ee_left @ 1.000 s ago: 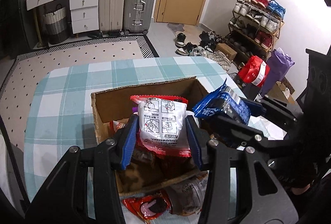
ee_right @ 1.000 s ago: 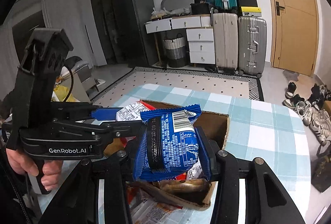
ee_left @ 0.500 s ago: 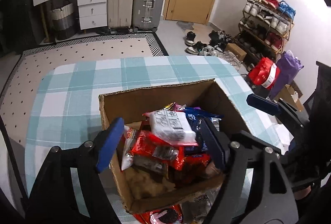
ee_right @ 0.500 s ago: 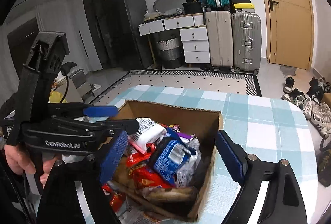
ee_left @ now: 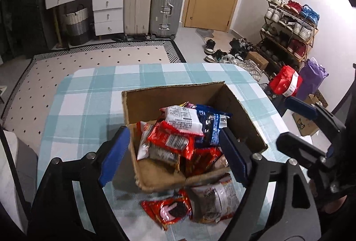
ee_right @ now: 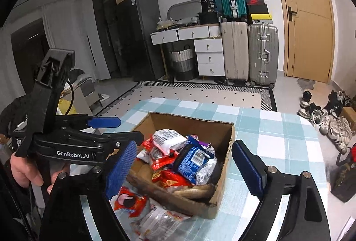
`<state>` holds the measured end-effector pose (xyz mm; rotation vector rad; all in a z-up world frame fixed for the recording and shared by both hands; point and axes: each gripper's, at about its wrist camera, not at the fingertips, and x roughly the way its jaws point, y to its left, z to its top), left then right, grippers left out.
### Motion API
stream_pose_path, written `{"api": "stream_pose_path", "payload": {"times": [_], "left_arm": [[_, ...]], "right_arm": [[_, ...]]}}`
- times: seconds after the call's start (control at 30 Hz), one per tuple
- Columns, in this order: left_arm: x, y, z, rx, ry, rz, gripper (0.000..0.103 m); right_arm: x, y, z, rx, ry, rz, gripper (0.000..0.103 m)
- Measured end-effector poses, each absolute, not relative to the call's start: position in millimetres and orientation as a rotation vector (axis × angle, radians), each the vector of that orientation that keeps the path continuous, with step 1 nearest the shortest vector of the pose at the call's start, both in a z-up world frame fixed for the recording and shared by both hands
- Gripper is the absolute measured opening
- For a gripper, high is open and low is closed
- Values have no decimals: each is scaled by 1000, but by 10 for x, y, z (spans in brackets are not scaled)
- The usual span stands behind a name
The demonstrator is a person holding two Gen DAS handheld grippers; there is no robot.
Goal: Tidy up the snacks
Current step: 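Lower both bags into the box and open both grippers, then withdraw both tools from the box toward the last two snacks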
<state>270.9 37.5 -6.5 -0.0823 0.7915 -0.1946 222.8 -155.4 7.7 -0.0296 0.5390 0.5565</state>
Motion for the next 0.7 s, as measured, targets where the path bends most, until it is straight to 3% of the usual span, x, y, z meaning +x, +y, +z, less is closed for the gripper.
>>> {"api": "stream_pose_path", "payload": {"times": [0.27, 0.7], "left_arm": [[2233, 477, 45, -88, 746, -131, 85], [1621, 548, -1, -108, 727, -89, 91]], "right_arm": [[1824, -1524, 203, -37, 507, 554, 97], [1249, -1476, 172, -33, 499, 544, 99]]}}
